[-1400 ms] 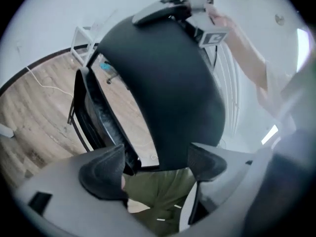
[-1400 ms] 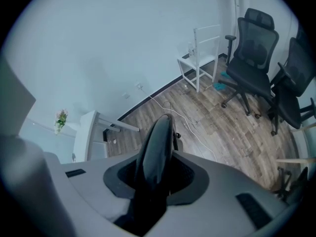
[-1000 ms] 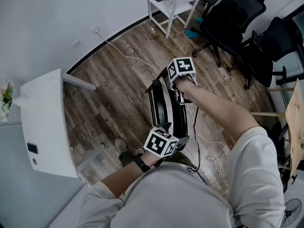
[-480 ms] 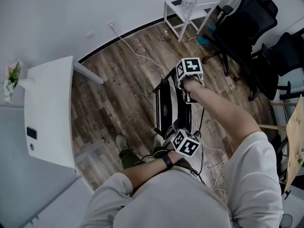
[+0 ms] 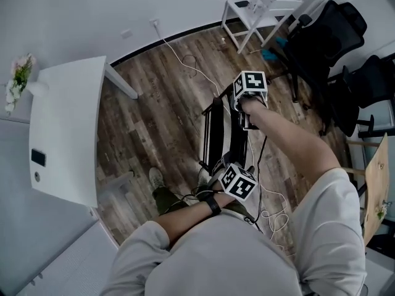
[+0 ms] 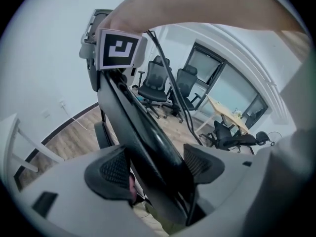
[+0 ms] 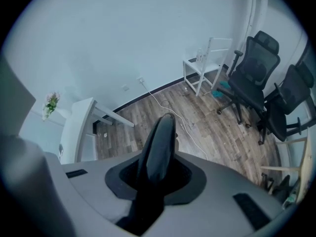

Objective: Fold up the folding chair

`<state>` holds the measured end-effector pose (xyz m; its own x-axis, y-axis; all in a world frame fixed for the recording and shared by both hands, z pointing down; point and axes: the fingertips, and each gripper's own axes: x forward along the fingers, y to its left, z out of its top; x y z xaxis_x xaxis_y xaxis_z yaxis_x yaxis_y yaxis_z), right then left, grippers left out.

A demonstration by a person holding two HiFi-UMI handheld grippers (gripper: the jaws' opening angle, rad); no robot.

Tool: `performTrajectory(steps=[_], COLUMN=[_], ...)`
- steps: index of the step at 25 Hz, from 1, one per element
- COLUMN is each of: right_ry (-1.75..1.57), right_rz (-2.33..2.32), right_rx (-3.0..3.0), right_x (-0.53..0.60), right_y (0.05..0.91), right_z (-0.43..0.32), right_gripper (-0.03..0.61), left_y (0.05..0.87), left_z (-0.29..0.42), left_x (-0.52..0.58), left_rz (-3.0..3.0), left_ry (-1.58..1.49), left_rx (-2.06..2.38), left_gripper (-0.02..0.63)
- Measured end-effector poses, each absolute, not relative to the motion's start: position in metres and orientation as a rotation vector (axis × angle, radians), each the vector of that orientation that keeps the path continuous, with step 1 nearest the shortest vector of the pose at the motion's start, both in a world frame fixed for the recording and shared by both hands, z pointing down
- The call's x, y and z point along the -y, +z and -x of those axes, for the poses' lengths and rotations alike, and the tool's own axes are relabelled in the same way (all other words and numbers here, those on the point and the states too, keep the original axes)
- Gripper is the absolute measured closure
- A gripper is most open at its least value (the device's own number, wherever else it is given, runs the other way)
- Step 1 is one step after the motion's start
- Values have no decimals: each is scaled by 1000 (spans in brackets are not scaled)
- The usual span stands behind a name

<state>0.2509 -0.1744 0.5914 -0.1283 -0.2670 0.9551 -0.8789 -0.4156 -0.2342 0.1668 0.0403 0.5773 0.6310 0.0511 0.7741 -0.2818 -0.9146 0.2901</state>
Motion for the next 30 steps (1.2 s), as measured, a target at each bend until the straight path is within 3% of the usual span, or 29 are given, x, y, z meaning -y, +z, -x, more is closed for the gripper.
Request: performTrajectory(steps=[10,30], right_ry=[1494,1520], right_rz=[-1622,-1507], right_rx=[1246,1438], right_x=[215,374], right_y=[577,556], right_z=[-148,141], right_gripper=[483,482], left_y=[569,556], left_z=[-63,210], left_x=[4,163], left_rz=[-2432,-2355], left_ry=[1159,1171], left_rx=[206,447], left_gripper=[308,342])
